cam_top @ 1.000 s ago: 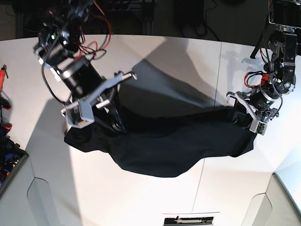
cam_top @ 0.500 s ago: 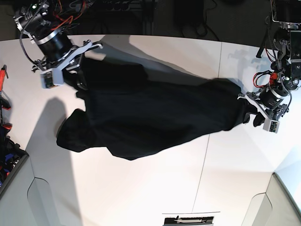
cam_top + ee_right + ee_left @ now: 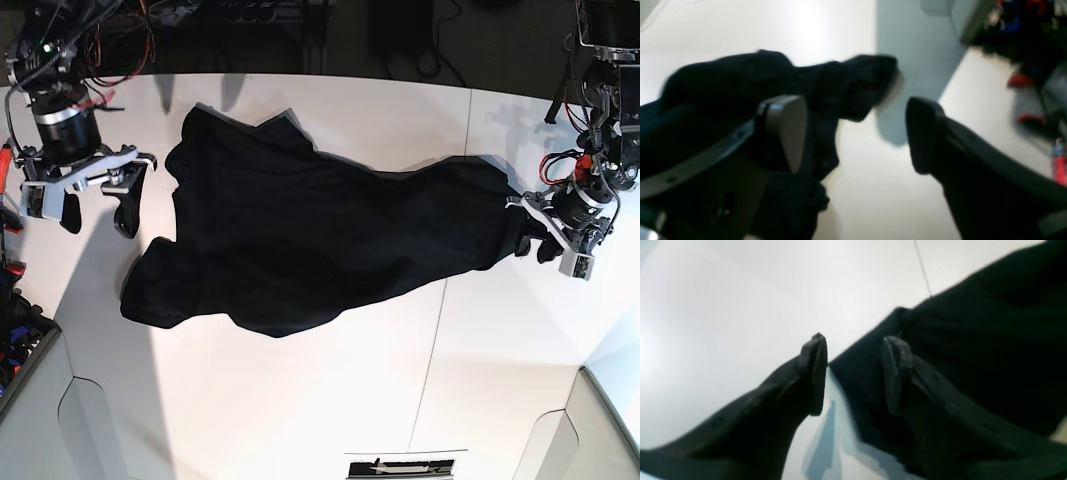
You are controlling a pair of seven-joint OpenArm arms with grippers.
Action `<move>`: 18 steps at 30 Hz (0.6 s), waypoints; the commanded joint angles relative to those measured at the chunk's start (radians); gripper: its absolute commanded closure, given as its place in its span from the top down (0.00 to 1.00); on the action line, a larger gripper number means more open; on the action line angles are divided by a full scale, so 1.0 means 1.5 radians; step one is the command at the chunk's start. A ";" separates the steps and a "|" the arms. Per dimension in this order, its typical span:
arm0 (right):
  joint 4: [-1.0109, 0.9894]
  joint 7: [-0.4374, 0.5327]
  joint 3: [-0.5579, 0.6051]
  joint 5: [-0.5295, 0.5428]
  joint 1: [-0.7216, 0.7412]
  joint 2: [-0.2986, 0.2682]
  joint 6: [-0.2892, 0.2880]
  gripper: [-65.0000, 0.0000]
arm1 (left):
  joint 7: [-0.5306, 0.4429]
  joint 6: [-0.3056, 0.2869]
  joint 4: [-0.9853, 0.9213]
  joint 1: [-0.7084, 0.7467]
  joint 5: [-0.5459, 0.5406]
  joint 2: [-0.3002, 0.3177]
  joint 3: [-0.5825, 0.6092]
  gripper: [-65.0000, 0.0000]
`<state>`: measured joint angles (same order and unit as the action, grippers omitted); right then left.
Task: Layout the t-shirt on the table in an organized manner, then fold the t-shirt properly
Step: 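Regrasp the shirt with the right gripper and drag it away from the left gripper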
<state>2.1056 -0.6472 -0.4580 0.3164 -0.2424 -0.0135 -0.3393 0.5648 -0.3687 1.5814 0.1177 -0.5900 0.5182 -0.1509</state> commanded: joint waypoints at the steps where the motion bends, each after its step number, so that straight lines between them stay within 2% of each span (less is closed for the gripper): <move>1: -0.025 0.015 0.000 0.004 0.021 -0.001 0.003 0.69 | -0.004 -0.024 0.009 -0.009 -0.021 0.011 -0.005 0.46; 3: -0.099 0.015 0.000 0.003 0.054 0.000 0.003 0.69 | 0.004 -0.063 0.009 -0.007 -0.047 0.011 -0.005 0.46; 6: -0.192 0.015 0.000 0.013 0.095 0.000 0.002 0.69 | 0.003 -0.095 0.009 0.014 -0.064 0.010 -0.004 0.46; 13: -0.346 0.015 0.021 0.029 0.181 0.000 -0.026 0.69 | -0.036 -0.099 0.009 0.070 -0.027 0.002 -0.004 0.46; 18: -0.403 0.020 0.081 0.028 0.207 0.000 -0.043 0.69 | -0.047 -0.098 0.002 0.078 0.003 0.002 -0.004 0.45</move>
<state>1.4837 -0.6350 -0.3374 0.3439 0.0498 -0.0055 -0.3927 0.5163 -0.5102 1.5734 0.2440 -0.5762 0.5037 -0.1482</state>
